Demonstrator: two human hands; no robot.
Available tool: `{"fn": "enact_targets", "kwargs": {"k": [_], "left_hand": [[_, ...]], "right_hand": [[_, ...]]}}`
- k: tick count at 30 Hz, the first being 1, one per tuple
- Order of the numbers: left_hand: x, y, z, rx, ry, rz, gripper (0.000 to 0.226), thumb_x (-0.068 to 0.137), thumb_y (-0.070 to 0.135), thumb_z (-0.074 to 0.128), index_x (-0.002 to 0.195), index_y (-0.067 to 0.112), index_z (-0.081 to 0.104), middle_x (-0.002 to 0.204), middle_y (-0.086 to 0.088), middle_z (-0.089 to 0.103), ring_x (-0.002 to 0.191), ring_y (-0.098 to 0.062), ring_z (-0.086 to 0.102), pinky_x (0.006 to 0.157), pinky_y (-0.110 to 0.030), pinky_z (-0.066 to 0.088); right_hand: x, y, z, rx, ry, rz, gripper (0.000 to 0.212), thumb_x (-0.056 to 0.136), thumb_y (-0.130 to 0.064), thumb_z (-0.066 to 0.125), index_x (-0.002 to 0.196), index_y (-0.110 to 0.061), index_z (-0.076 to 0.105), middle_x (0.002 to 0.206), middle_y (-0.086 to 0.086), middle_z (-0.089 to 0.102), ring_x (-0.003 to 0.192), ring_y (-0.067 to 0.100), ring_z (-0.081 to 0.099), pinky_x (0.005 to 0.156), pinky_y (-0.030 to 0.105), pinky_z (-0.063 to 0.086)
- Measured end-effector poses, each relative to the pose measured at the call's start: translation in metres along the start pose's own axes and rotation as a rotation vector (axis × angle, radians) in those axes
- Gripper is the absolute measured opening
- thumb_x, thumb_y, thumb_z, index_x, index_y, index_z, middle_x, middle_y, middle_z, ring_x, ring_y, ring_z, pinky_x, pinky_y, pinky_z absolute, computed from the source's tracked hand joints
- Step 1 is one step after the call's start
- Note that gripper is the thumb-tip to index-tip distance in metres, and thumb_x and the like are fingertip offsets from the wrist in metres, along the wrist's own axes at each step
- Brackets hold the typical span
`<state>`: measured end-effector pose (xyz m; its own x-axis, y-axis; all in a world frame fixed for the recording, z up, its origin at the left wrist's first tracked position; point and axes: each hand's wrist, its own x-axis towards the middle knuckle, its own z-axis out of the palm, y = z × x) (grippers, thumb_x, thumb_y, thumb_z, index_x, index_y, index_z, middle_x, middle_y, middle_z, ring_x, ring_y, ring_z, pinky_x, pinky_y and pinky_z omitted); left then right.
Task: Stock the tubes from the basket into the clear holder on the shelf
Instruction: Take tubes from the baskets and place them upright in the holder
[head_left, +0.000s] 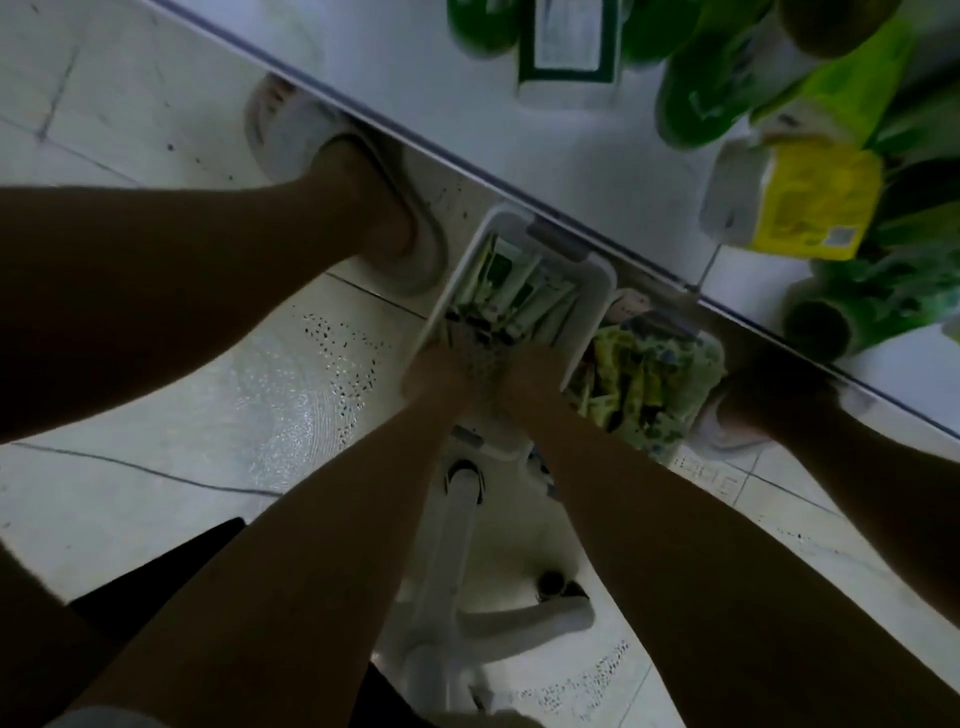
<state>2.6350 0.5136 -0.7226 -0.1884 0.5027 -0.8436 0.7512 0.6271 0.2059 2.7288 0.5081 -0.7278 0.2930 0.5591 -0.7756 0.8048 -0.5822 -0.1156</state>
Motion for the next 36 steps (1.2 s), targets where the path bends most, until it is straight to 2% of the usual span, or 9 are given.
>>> {"fn": "enact_targets", "kwargs": {"k": [3,6,9,13,18,22,27,30,36], "left_hand": [[0.01,0.001,0.012,-0.016,0.035,-0.017,0.029,0.098,0.022,0.046,0.12,0.004,0.056,0.121,-0.014,0.06,0.111,-0.029,0.058,0.084,-0.034,0.045],[0.023,-0.003,0.025,-0.064,0.035,-0.007,0.048,0.093,0.015,0.055,0.137,0.003,0.043,0.137,-0.021,0.047,0.125,-0.039,0.047,0.102,-0.045,0.039],[0.019,-0.002,0.028,-0.084,0.018,0.048,0.034,0.099,0.019,0.046,0.128,0.003,0.049,0.129,-0.019,0.054,0.118,-0.031,0.053,0.097,-0.033,0.044],[0.001,-0.003,0.008,-0.189,-0.028,0.083,0.029,0.097,0.019,0.051,0.121,0.004,0.057,0.118,-0.015,0.062,0.108,-0.028,0.06,0.083,-0.027,0.047],[-0.045,-0.002,-0.022,-0.312,-0.099,0.137,0.02,0.092,0.016,0.058,0.106,0.003,0.062,0.106,-0.018,0.065,0.098,-0.031,0.064,0.089,-0.046,0.055],[-0.116,0.004,-0.069,-0.583,-0.175,0.308,0.013,0.09,0.014,0.061,0.103,0.015,0.06,0.089,-0.011,0.067,0.076,-0.024,0.068,0.079,-0.043,0.058],[-0.201,0.027,-0.133,-0.686,-0.138,0.518,0.029,0.088,0.012,0.063,0.114,0.022,0.058,0.095,-0.012,0.07,0.083,-0.027,0.069,0.074,-0.038,0.061],[-0.253,0.049,-0.162,-0.73,-0.065,0.65,0.023,0.092,0.021,0.062,0.115,0.02,0.06,0.098,-0.014,0.069,0.076,-0.025,0.068,0.064,-0.03,0.057],[-0.374,0.094,-0.226,-0.529,0.001,1.021,0.031,0.097,0.033,0.054,0.121,0.014,0.058,0.109,-0.015,0.069,0.091,-0.032,0.068,0.083,-0.04,0.057]], "right_hand": [[0.012,-0.002,0.006,-0.015,-0.041,-0.013,0.039,0.097,-0.008,0.049,0.062,-0.018,0.035,0.064,0.0,0.038,0.054,0.014,0.039,0.043,0.019,0.027],[0.016,-0.004,0.008,0.015,-0.061,-0.057,0.034,0.097,-0.01,0.052,0.066,-0.017,0.04,0.078,0.005,0.047,0.07,0.017,0.047,0.043,0.02,0.028],[0.017,-0.001,-0.002,-0.014,-0.107,-0.096,0.035,0.097,-0.013,0.052,0.064,-0.015,0.041,0.068,0.003,0.046,0.053,0.013,0.04,0.036,0.016,0.029],[0.001,0.0,-0.035,0.085,-0.35,-0.086,0.026,0.1,-0.019,0.048,0.075,-0.012,0.051,0.073,0.008,0.052,0.062,0.02,0.051,0.061,0.031,0.056],[-0.043,0.016,-0.104,0.381,-0.592,-0.019,0.037,0.095,-0.019,0.058,0.058,-0.017,0.059,0.054,0.001,0.05,0.048,0.013,0.043,0.057,0.027,0.04],[-0.104,0.035,-0.161,0.482,-0.7,-0.139,0.016,0.094,-0.019,0.056,0.079,-0.016,0.053,0.066,0.002,0.05,0.057,0.012,0.042,0.057,0.024,0.033],[-0.179,0.037,-0.23,0.727,-0.712,-0.437,0.01,0.094,-0.013,0.053,0.085,-0.017,0.053,0.065,0.0,0.058,0.047,0.01,0.049,0.042,0.021,0.037],[-0.224,0.025,-0.267,0.808,-0.687,-0.625,0.019,0.099,-0.031,0.048,0.092,-0.017,0.058,0.086,0.004,0.068,0.05,0.012,0.048,0.044,0.021,0.038],[-0.32,0.031,-0.346,0.675,-0.395,-0.925,0.037,0.1,-0.04,0.048,0.108,-0.008,0.064,0.075,0.003,0.067,0.052,0.015,0.055,0.044,0.022,0.043]]}}
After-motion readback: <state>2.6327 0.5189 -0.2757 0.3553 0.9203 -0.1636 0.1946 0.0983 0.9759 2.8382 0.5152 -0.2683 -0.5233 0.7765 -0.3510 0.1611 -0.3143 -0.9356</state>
